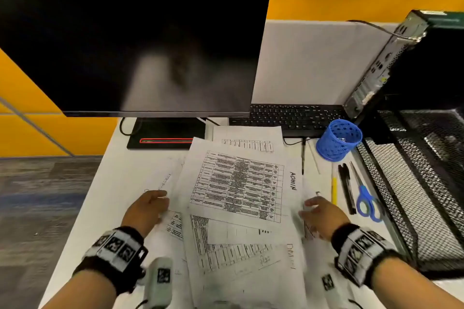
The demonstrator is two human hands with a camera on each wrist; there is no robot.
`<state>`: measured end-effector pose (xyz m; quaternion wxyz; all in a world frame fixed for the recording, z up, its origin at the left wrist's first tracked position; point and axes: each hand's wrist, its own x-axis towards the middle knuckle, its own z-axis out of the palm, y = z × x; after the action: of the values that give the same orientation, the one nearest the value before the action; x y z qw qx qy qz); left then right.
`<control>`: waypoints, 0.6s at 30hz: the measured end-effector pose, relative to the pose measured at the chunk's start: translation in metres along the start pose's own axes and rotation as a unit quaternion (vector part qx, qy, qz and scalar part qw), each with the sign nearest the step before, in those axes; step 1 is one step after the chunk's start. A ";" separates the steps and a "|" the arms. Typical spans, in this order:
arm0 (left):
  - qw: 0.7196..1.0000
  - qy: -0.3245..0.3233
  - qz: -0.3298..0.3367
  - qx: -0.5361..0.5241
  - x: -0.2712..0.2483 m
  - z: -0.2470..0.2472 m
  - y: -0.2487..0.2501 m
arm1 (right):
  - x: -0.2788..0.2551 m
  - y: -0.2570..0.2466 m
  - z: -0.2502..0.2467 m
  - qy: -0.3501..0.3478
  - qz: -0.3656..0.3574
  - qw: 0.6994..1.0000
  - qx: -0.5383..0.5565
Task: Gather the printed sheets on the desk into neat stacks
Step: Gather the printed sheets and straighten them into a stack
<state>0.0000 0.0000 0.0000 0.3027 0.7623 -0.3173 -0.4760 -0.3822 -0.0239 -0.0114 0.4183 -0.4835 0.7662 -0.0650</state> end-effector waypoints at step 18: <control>0.989 0.081 0.098 -0.072 -0.014 0.013 0.028 | -0.015 0.001 -0.010 0.000 -0.032 0.965 0.259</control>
<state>-0.0225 -0.0086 0.0235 0.4267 0.7396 -0.3297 -0.4027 -0.3871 -0.0146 0.0036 0.5264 -0.3834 0.7074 -0.2748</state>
